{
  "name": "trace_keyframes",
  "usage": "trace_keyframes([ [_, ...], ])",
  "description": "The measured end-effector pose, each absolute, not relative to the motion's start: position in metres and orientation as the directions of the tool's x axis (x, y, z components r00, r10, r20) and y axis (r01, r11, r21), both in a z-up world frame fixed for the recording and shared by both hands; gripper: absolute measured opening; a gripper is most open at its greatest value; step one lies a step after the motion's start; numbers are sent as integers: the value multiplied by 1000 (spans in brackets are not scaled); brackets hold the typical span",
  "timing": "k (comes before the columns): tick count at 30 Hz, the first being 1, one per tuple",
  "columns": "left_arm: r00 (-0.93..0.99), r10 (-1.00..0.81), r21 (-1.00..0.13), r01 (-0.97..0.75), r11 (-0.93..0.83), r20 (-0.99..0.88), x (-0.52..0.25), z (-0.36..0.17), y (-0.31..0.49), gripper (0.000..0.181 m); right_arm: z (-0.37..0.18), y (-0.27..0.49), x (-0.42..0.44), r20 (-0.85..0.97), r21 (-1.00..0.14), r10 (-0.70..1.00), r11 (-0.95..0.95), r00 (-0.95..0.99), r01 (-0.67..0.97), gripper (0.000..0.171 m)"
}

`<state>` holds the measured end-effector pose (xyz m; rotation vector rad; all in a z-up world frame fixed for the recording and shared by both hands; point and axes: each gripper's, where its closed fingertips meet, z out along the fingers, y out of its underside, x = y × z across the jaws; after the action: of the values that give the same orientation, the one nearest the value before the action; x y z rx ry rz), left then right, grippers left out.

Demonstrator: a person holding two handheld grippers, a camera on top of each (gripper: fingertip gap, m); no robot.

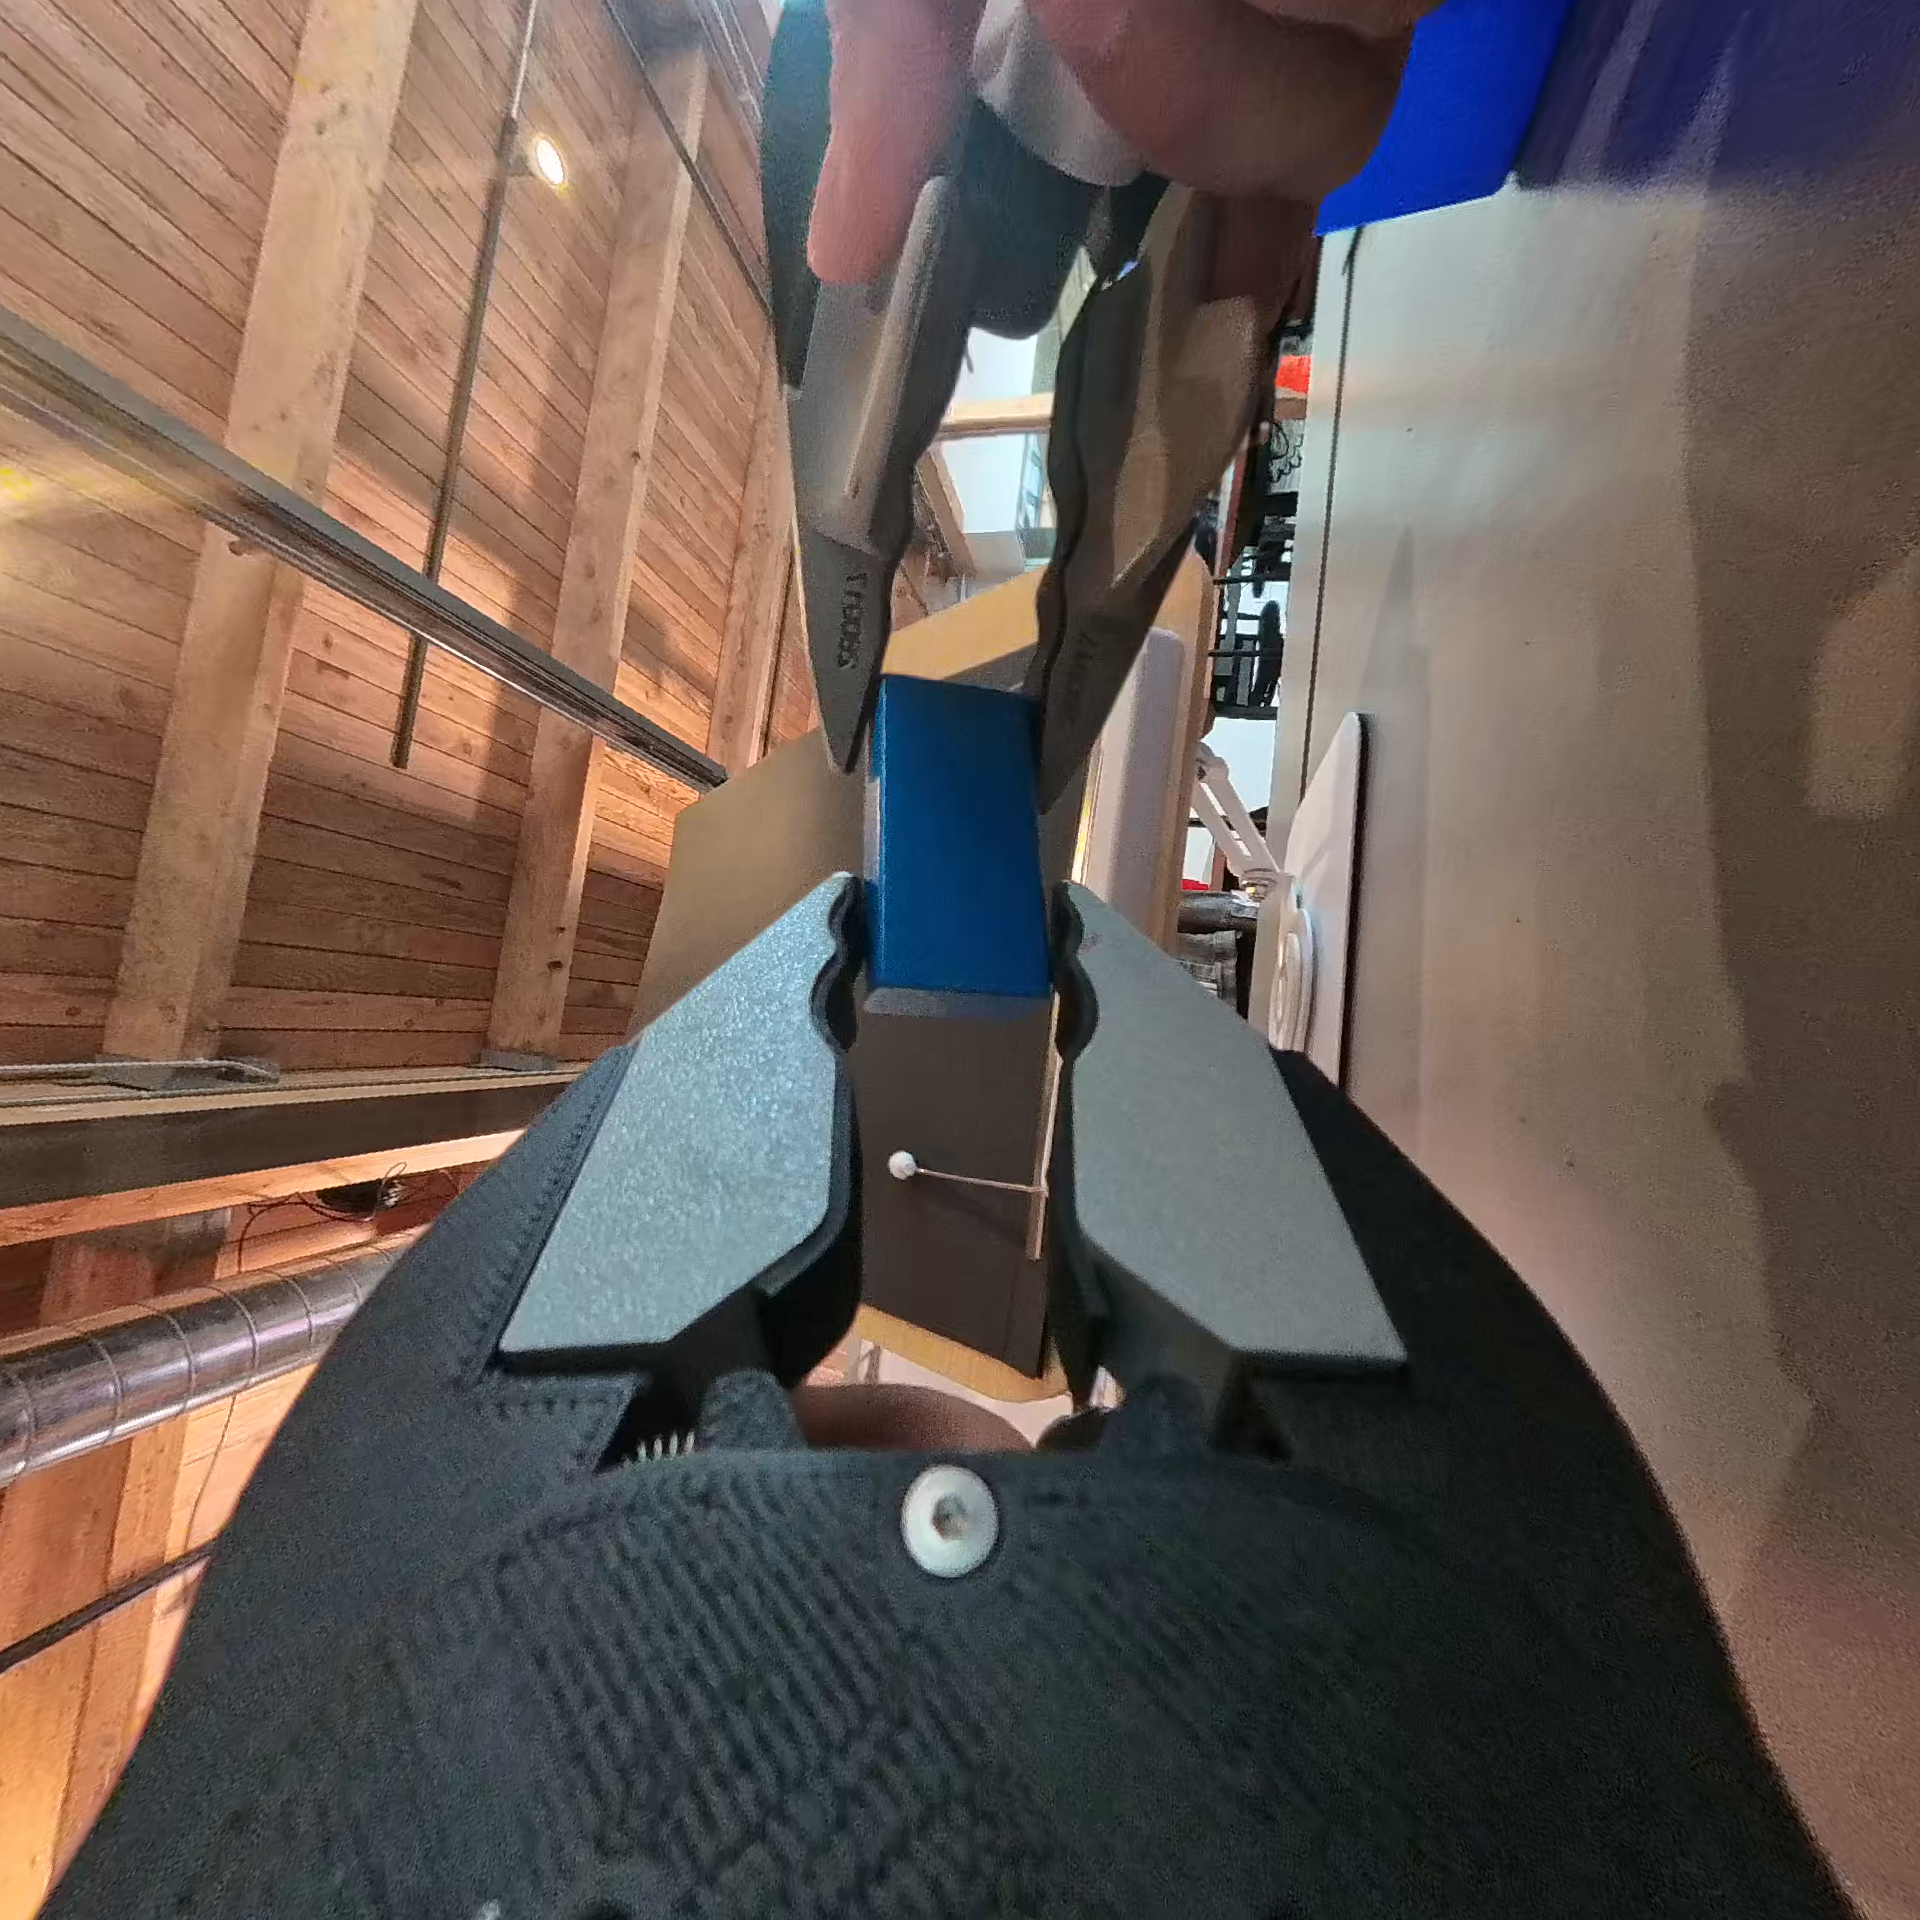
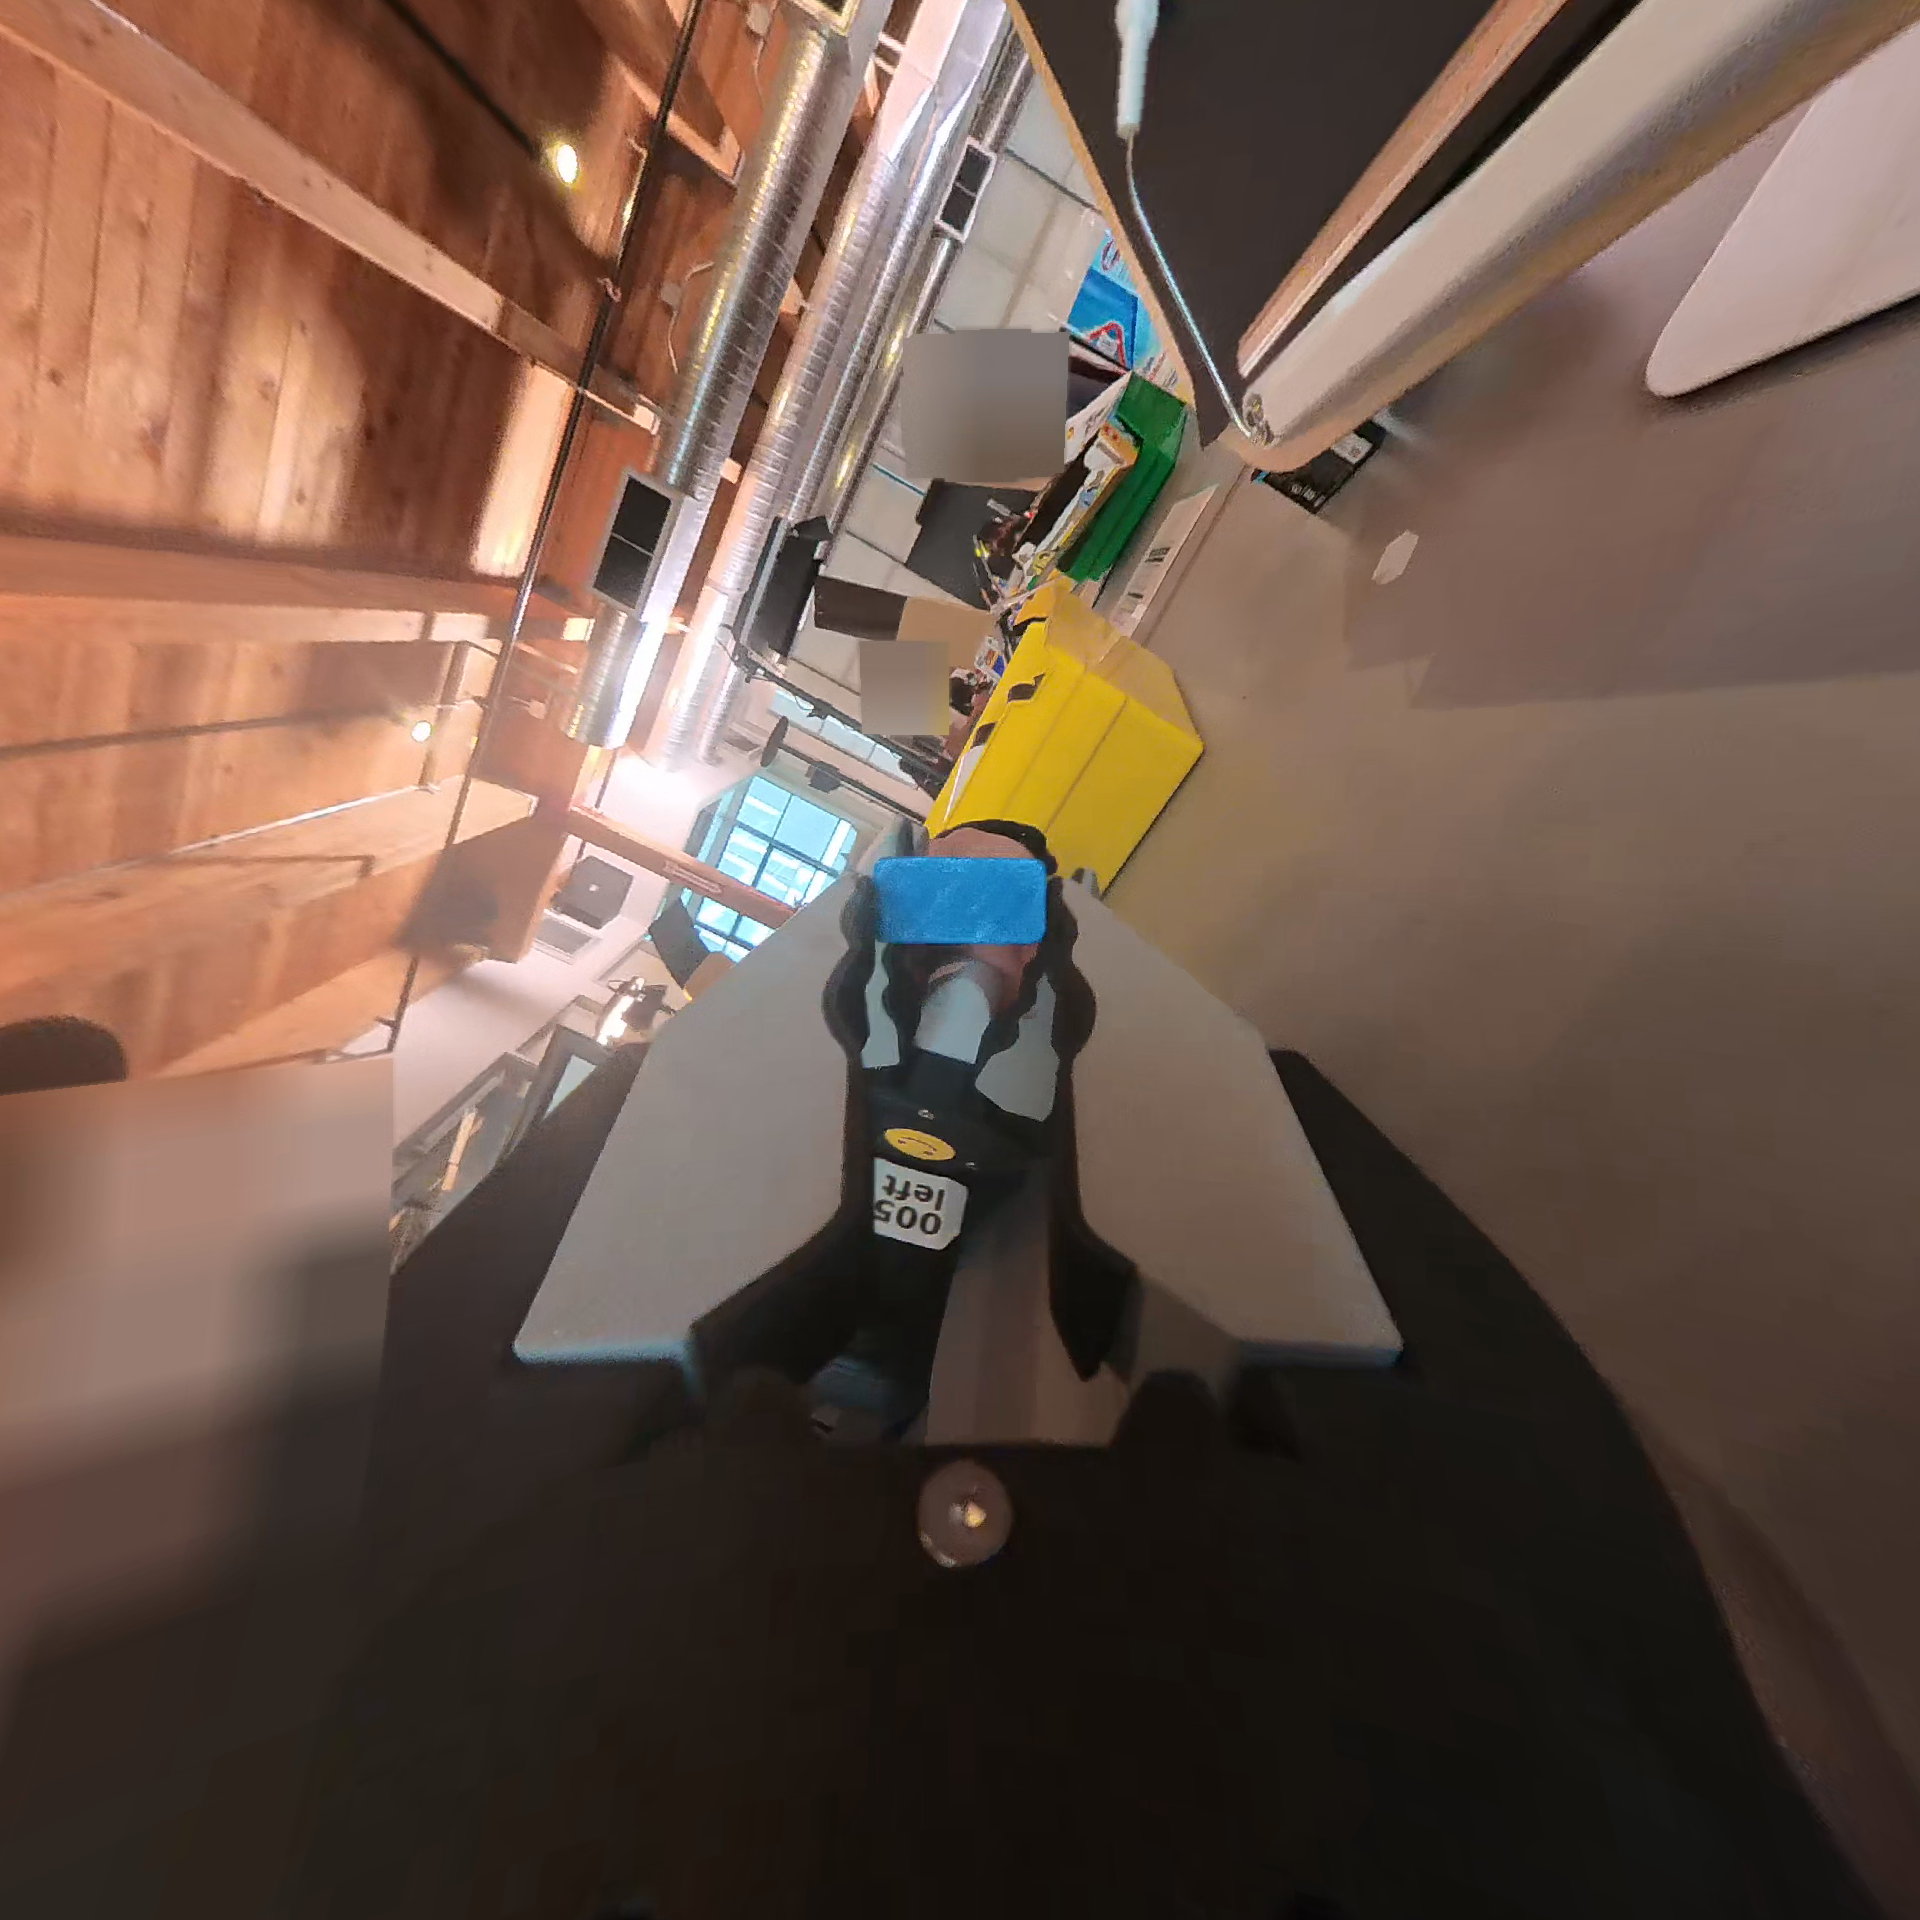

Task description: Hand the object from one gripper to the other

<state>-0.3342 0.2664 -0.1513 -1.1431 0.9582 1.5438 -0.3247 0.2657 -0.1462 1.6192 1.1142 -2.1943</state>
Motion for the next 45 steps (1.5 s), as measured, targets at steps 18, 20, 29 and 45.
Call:
trace_keyframes([
  [18, 944, -192, -963, -266, 32, -267, -335, -140, 245, 33, -130, 250, -318, -509, -861, 650, -377, -564, 342, 60],
  [20, 949, -236, -978, -206, 28, -207, -333, -141, 243, 33, -127, 244, -316, -472, -882, 654, -352, -591, 315, 60],
  [29, 890, -454, -991, -25, -130, 37, -299, -164, 245, 33, -137, 232, -316, -446, -893, 652, -284, -613, 348, 66],
  [45, 698, -655, -957, 235, -172, 289, -271, -144, 226, 33, -125, 205, -298, -227, -974, 625, -122, -747, 193, 34],
])
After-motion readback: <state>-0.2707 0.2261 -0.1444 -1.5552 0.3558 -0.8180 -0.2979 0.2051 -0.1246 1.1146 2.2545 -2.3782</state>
